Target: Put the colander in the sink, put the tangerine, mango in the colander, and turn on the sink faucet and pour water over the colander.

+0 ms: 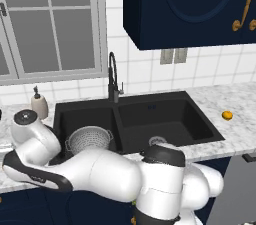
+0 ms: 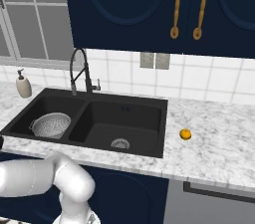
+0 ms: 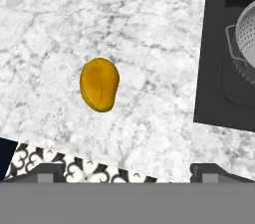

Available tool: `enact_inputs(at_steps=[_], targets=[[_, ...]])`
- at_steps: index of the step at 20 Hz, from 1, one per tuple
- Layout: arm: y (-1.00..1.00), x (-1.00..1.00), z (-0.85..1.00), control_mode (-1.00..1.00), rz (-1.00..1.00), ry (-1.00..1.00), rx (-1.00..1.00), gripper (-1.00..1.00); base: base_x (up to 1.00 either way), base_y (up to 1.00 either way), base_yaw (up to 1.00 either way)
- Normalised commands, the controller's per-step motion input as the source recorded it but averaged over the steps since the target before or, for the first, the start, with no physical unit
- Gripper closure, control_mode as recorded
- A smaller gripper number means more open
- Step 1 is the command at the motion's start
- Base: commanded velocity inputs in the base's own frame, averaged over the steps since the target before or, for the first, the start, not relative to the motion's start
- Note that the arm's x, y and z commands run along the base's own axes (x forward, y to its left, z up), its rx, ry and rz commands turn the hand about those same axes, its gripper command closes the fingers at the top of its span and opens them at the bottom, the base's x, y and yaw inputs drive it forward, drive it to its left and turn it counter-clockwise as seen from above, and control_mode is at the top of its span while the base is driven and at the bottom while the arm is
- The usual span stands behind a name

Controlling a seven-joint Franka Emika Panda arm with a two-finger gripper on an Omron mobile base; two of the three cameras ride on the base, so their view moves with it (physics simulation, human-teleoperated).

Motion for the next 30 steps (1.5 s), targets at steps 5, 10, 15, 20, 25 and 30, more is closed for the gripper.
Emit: enact_inputs(at_steps=[5,10,15,20,25,30], targets=[[0.09,0.04,0.0,-1.0,0.0,0.02,0.0,-1.0,0.0,0.0,0.0],[0.17,0.18,-0.01,-1.0,0.0,0.0,-0.01,-1.0,0.0,0.0,0.0],[0.02,0.25,-0.04,-1.0,0.0,0.0,0.0,-1.0,0.0,0.0,0.0],[0.14,0.26,-0.22,-1.0,0.0,0.0,-0.04,-1.0,0.0,0.0,0.0],[0.29,0.15,-0.23,-1.0,0.0,0.0,-0.04,-1.0,0.0,0.0,0.0],[0.25,0.18,-0.18,-1.0,0.0,0.0,-0.03,-1.0,0.0,0.0,0.0]])
